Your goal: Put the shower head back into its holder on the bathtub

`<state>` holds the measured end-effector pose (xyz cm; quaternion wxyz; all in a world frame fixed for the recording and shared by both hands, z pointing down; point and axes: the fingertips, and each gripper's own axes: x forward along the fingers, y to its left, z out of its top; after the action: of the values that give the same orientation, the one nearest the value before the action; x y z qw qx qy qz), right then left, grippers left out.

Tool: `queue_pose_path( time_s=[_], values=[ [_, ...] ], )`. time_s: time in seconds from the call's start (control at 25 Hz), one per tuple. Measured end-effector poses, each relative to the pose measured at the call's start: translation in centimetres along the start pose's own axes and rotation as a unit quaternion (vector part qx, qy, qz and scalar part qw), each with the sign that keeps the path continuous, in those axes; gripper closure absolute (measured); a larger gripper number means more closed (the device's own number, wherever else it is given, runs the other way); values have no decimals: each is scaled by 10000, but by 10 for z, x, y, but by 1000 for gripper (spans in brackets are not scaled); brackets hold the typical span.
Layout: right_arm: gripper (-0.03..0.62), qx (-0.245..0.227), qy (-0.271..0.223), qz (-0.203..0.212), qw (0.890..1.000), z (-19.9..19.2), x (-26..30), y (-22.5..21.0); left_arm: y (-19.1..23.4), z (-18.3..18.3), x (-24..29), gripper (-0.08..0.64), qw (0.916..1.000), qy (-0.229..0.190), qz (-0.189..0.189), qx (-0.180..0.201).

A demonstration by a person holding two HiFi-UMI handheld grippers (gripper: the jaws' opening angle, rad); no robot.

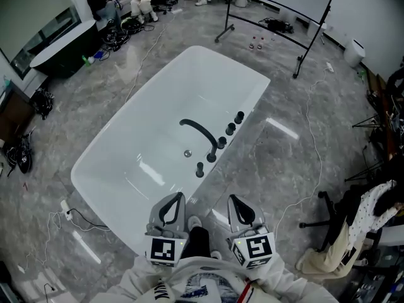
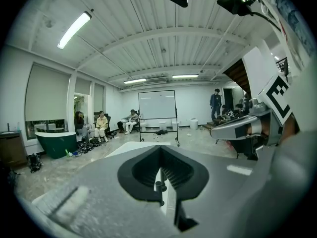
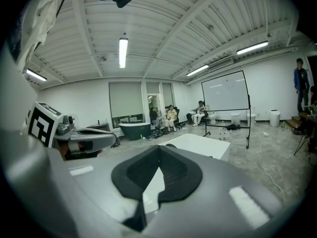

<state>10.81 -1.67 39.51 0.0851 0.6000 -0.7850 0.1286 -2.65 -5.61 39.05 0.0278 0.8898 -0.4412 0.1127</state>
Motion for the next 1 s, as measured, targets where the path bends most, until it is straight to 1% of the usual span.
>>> queue_pose_path(
  time_s=[0.2, 0.4, 0.68, 0.84, 1.0],
  values=[
    [586, 35, -171, 183, 9997, 3, -42, 14, -32, 10, -29, 568, 9999, -128, 38, 69],
    [586, -110, -346, 241, 9991, 0, -91, 22, -71, 10, -67, 568, 9997, -186, 63, 177],
    [586, 15, -293, 230, 9993, -21, -152, 31, -116, 4, -120, 568, 9997, -76, 86, 216],
    [586, 67, -304, 262, 9992, -23, -172, 36, -133, 4, -138, 568, 9996, -41, 69, 276],
    [586, 83, -365, 289, 9989, -19, -181, 40, -134, 11, -145, 568, 9995, -70, 80, 314]
  ],
)
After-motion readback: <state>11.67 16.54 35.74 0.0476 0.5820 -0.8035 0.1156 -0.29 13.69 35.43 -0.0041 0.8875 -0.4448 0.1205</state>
